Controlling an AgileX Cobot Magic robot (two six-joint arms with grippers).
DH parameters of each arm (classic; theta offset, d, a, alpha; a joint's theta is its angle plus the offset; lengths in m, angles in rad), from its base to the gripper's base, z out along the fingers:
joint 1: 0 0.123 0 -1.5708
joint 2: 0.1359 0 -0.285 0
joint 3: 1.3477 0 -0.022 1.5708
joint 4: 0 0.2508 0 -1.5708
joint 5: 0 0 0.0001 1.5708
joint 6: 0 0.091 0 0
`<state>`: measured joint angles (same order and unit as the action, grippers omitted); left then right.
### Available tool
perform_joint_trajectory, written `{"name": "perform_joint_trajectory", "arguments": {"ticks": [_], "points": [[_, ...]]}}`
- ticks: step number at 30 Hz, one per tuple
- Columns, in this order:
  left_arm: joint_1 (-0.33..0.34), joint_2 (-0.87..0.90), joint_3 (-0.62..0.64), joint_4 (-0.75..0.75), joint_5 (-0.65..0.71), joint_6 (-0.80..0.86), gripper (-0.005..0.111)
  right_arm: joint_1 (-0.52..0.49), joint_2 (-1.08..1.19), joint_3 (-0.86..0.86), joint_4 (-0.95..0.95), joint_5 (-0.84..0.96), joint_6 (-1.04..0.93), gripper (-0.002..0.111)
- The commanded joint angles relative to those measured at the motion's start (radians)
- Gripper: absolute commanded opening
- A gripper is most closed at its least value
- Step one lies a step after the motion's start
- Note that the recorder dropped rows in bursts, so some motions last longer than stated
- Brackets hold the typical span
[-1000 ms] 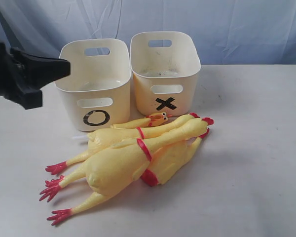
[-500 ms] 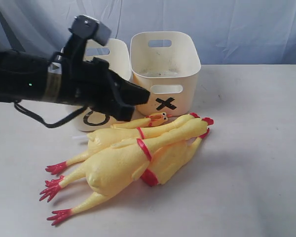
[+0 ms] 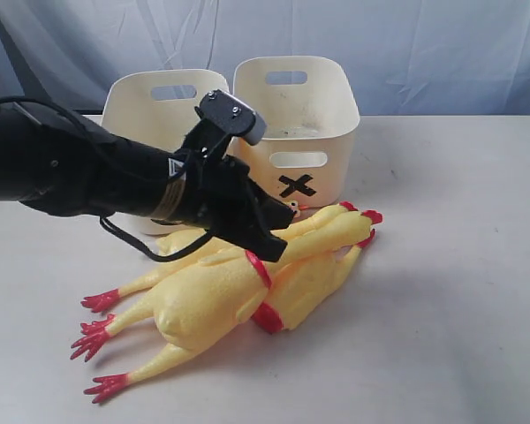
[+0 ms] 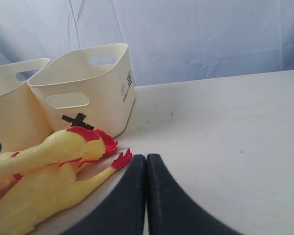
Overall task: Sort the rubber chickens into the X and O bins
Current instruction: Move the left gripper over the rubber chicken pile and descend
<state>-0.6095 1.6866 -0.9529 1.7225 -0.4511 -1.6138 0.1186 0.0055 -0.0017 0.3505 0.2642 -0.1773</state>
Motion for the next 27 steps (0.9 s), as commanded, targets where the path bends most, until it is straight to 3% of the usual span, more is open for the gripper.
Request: {"name": "perform_joint_trajectory", "arguments": {"ticks": [1,4,11,17,22,27], "points": [[-0.011,0.0,-0.02,-0.071,0.005,-0.001,0.0,0.017,-0.005,0.002,0.002,-0.012,-0.002,-0.001],[-0.011,0.0,-0.052,0.022,-0.026,-0.08,0.0,0.022,-0.005,0.002,0.002,-0.012,-0.002,-0.001],[-0.017,0.0,-0.062,0.022,-0.058,-0.092,0.0,0.022,-0.005,0.002,0.002,-0.012,-0.002,-0.001],[-0.084,0.0,-0.062,0.022,0.097,-0.058,0.0,0.022,-0.005,0.002,0.002,-0.012,-0.002,-0.001],[-0.091,0.0,-0.062,0.019,0.143,0.028,0.0,0.022,-0.005,0.002,0.002,-0.008,-0.002,-0.001],[-0.102,0.0,-0.062,-0.455,0.228,0.427,0.0,0.022,-0.005,0.002,0.002,-0.008,-0.002,-0.001]]}}
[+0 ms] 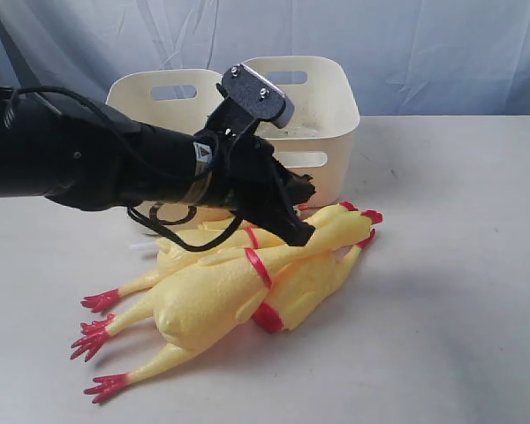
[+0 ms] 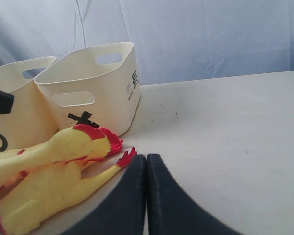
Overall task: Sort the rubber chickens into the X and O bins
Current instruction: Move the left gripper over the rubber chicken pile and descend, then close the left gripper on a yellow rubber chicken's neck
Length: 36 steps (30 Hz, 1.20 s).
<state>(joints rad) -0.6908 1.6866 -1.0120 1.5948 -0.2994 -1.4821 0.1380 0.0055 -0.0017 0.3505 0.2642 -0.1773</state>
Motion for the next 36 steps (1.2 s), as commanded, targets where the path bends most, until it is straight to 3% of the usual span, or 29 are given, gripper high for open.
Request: {"name": "perform_joint_trajectory", "arguments": {"ticks": [1,5,10,17,21,25,32,36], "points": [[-0.027,0.0,-0.003,-0.444,0.105,0.408,0.0,0.002,-0.005,0.002,0.002,-0.008,-0.002,-0.001],[-0.061,0.0,-0.003,-0.84,0.2,0.824,0.0,0.002,-0.005,0.002,0.002,-0.008,-0.002,-0.001],[-0.094,0.0,-0.005,-1.069,0.285,1.032,0.0,0.002,-0.005,0.002,0.002,-0.008,-0.002,-0.001],[-0.109,0.0,-0.016,-1.619,0.494,1.626,0.0,0.002,-0.005,0.002,0.002,-0.012,-0.002,-0.001],[-0.109,0.0,-0.071,-1.834,0.638,1.901,0.0,0.002,-0.005,0.002,0.002,-0.012,-0.002,-0.001],[-0.109,0.0,-0.151,-1.973,0.771,2.066,0.0,0.002,-0.005,0.002,0.002,-0.012,-0.002,-0.001],[-0.097,0.0,-0.218,-1.968,0.931,2.136,0.0,0.002,-0.005,0.002,0.002,-0.012,-0.002,-0.001],[-0.089,0.017,-0.226,-1.934,0.945,2.14,0.011,0.002,-0.005,0.002,0.002,-0.012,-0.002,-0.001]]}}
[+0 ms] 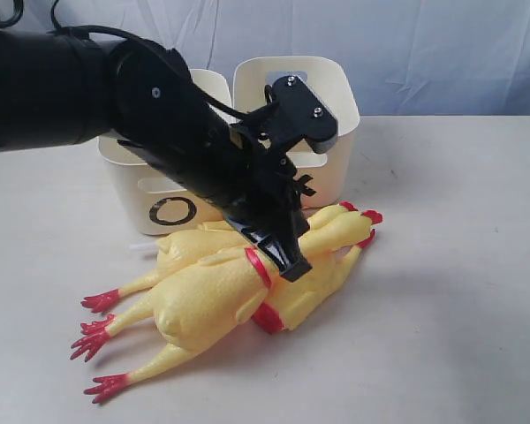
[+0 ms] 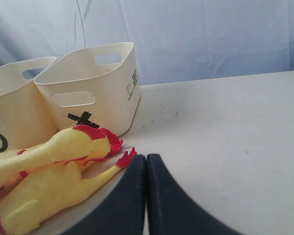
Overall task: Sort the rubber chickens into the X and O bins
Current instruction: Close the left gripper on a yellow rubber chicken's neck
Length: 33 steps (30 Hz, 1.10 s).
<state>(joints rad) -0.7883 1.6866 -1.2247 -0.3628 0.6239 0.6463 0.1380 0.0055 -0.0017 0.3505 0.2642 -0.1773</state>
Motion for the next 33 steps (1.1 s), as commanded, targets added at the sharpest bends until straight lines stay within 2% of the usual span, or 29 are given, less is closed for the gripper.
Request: {"name": "perform_joint_trajectory", "arguments": {"ticks": [1,6,9,27,33], "points": [[0.009,0.024,-0.015,0.034,0.024,0.011,0.015,0.002,-0.005,0.002,0.002,-0.012,-0.002,-0.001],[0.009,0.064,-0.016,0.035,0.031,-0.002,0.049,0.002,-0.005,0.002,0.002,-0.007,-0.002,-0.001],[0.009,0.082,-0.016,0.035,0.022,-0.01,0.057,0.002,-0.005,0.002,0.002,-0.007,-0.002,-0.001],[0.009,0.164,-0.02,0.11,-0.082,-0.037,0.056,0.002,-0.005,0.002,0.002,-0.007,-0.002,-0.001],[0.009,0.19,-0.02,0.129,-0.078,-0.043,0.052,0.002,-0.005,0.002,0.002,-0.013,-0.002,-0.001]]}}
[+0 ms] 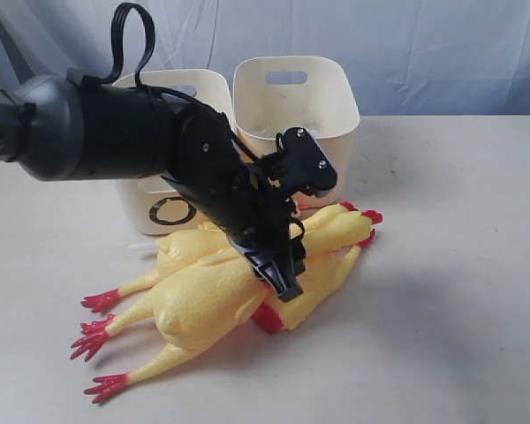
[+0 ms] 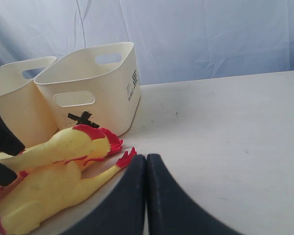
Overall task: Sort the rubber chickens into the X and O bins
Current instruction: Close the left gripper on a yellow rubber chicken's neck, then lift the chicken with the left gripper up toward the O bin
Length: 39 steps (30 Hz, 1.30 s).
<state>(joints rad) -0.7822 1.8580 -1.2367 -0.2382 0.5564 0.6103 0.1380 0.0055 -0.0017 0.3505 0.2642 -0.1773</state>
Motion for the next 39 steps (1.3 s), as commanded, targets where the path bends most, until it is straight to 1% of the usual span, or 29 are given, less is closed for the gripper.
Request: {"name": "perform_joint_trajectory", "arguments": {"ticks": [1,4,7,13,16,17,24,32,35,39], "points": [[0.003,0.023,-0.008,0.005,-0.011,-0.007,0.052,0.002,-0.005,0.002,0.002,-0.013,-0.002,-0.001],[0.003,0.037,-0.008,0.005,-0.011,-0.007,0.051,0.002,-0.005,0.002,0.002,-0.013,-0.002,-0.001],[0.003,0.039,-0.008,0.007,-0.01,-0.007,0.043,0.002,-0.005,0.002,0.002,-0.013,-0.002,-0.001],[0.003,0.039,-0.009,0.007,-0.014,-0.007,0.013,0.002,-0.005,0.002,0.002,-0.013,-0.002,-0.001],[0.003,0.039,-0.01,0.009,-0.009,-0.007,0.002,0.002,-0.005,0.002,0.002,-0.013,-0.002,-0.001],[0.003,0.039,-0.01,0.009,-0.007,-0.007,0.0,0.002,-0.005,0.002,0.002,-0.013,-0.002,-0.001],[0.003,0.012,-0.01,0.007,0.056,-0.007,0.0,0.002,-0.005,0.002,0.002,-0.01,-0.002,-0.001],[0.003,-0.076,-0.01,0.001,0.08,-0.013,0.0,0.002,-0.005,0.002,0.002,-0.008,-0.002,-0.001],[0.003,-0.11,-0.01,0.009,0.094,-0.05,0.0,0.002,-0.005,0.002,0.002,-0.008,-0.002,-0.001],[0.003,-0.142,-0.012,0.049,0.146,-0.112,0.0,0.002,-0.005,0.002,0.002,-0.008,-0.002,-0.001]]}}
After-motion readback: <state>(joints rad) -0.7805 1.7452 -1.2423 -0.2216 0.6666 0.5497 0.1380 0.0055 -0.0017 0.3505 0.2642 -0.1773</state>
